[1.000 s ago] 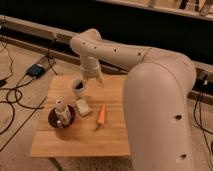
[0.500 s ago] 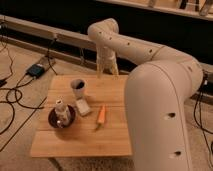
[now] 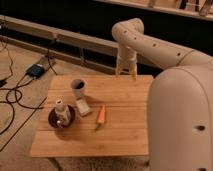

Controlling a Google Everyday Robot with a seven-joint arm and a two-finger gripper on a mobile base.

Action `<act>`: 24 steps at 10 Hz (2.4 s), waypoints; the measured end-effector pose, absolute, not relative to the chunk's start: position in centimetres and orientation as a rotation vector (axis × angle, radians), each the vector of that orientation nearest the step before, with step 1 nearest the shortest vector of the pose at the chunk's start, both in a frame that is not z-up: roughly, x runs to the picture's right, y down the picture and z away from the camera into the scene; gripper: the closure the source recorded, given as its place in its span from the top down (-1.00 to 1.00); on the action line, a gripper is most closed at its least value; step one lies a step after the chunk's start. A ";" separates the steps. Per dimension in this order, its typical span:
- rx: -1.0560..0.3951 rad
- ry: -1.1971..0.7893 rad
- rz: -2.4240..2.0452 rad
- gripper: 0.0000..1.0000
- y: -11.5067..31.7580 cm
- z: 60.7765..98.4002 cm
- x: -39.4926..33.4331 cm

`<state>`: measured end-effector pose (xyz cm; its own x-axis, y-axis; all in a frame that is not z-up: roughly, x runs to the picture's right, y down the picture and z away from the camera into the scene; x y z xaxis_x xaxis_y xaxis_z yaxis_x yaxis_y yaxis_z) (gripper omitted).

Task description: Move the arm in a circular motion

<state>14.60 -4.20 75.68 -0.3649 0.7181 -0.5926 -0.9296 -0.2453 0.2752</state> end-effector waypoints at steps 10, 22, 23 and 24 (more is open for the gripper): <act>-0.532 0.699 1.813 0.30 11.7 69.3 11.8; -0.632 0.646 1.427 0.30 12.1 72.1 -3.1; -0.632 0.646 1.427 0.30 12.1 72.1 -3.1; -0.632 0.646 1.427 0.30 12.1 72.1 -3.0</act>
